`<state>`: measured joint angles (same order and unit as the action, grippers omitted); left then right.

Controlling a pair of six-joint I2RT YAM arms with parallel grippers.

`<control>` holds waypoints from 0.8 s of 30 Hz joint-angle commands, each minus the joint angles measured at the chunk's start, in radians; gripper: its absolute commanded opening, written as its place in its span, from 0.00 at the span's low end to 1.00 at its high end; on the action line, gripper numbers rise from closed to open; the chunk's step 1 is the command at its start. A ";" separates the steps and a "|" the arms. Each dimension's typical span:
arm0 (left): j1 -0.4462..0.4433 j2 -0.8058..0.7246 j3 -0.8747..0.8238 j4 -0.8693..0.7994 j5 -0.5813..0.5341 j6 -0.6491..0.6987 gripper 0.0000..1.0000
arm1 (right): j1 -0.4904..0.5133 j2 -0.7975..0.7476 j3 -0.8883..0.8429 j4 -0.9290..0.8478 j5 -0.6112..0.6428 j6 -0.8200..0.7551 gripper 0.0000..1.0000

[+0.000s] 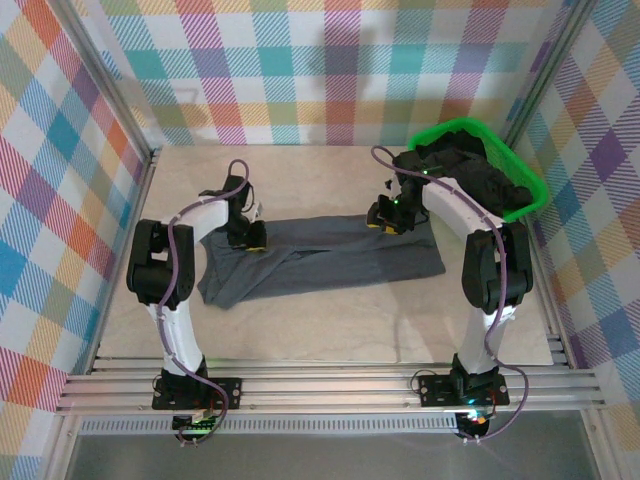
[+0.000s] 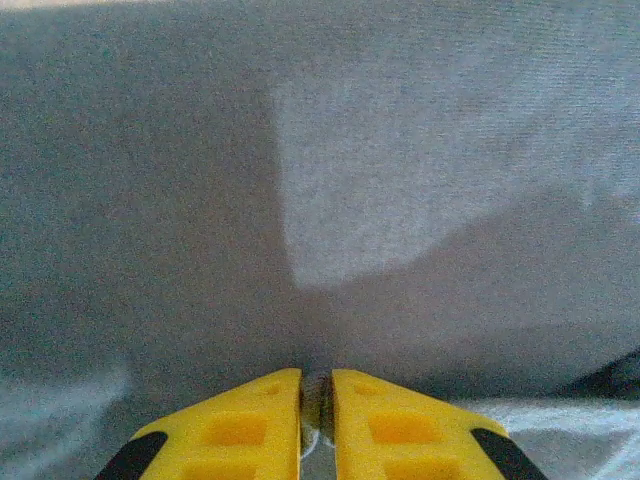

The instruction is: Fold and stack the t-shirts

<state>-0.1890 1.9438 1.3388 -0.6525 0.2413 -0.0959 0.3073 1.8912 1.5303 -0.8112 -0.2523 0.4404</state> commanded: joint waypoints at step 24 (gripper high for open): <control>-0.256 -0.220 -0.199 -0.036 0.085 -0.680 0.00 | 0.007 -0.043 -0.059 0.028 -0.039 0.002 0.42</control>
<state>-0.4152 1.7580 1.1652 -0.7189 0.3073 -0.6170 0.3084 1.8881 1.4868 -0.7940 -0.2703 0.4404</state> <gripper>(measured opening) 0.055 0.421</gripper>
